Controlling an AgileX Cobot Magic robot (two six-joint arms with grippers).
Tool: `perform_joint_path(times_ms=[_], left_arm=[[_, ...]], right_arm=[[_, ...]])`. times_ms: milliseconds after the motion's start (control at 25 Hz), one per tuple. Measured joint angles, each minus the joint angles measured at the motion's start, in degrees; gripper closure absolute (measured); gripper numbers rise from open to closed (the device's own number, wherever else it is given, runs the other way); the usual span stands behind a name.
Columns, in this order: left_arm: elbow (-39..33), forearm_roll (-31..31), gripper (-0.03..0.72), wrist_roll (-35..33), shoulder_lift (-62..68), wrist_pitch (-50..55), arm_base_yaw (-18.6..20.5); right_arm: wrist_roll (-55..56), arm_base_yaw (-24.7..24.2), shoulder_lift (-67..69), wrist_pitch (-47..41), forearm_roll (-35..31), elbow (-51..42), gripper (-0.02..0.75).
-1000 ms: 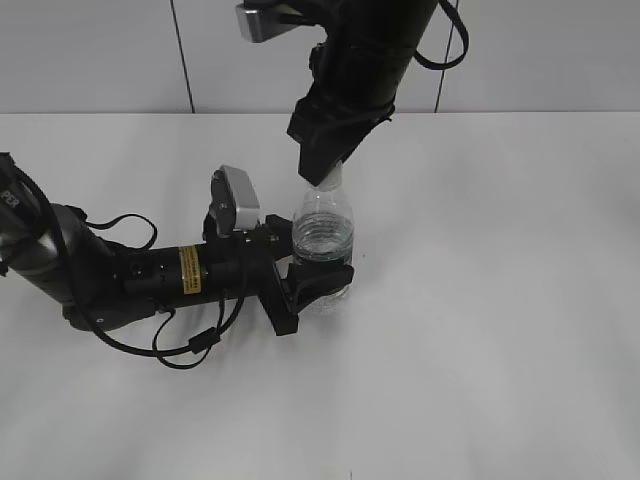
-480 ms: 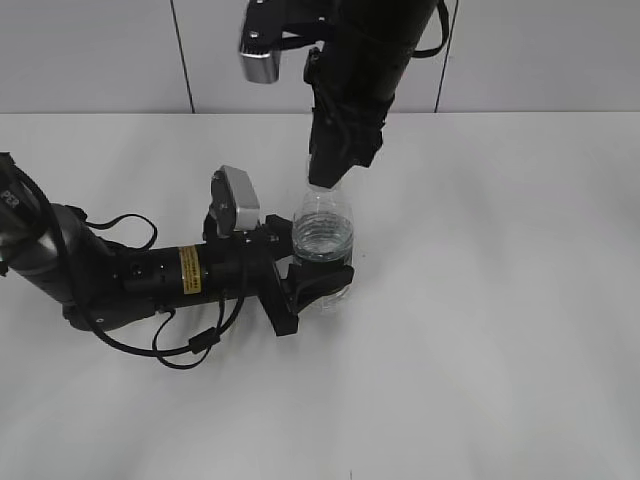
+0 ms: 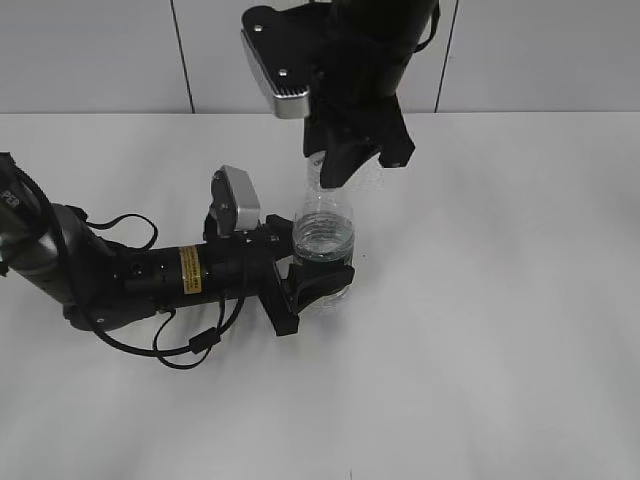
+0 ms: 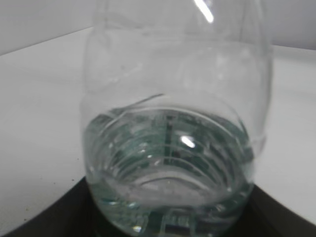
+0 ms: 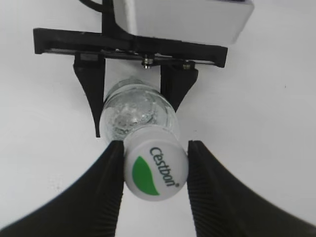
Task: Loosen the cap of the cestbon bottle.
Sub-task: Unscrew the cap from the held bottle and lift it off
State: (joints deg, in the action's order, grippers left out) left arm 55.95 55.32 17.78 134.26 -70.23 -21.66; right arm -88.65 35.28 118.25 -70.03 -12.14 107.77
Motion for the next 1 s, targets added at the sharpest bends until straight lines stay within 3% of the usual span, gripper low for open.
perform_joint_path(times_ms=[400,800,1000], left_arm=[[0.1,-0.3,0.273,0.1,0.0,0.1,-0.1],[0.1,-0.4,0.273,0.1,0.0,0.0,-0.1],[0.1,-0.3,0.273,0.2,0.0,0.0,-0.1]], right_arm=[[-12.2,0.3,-0.2,-0.1,3.1,0.0,0.442],[-8.4,0.3,-0.2,-0.1,2.9,0.1,0.441],[-0.6,0.3,0.0,0.0,4.0,0.1,0.268]])
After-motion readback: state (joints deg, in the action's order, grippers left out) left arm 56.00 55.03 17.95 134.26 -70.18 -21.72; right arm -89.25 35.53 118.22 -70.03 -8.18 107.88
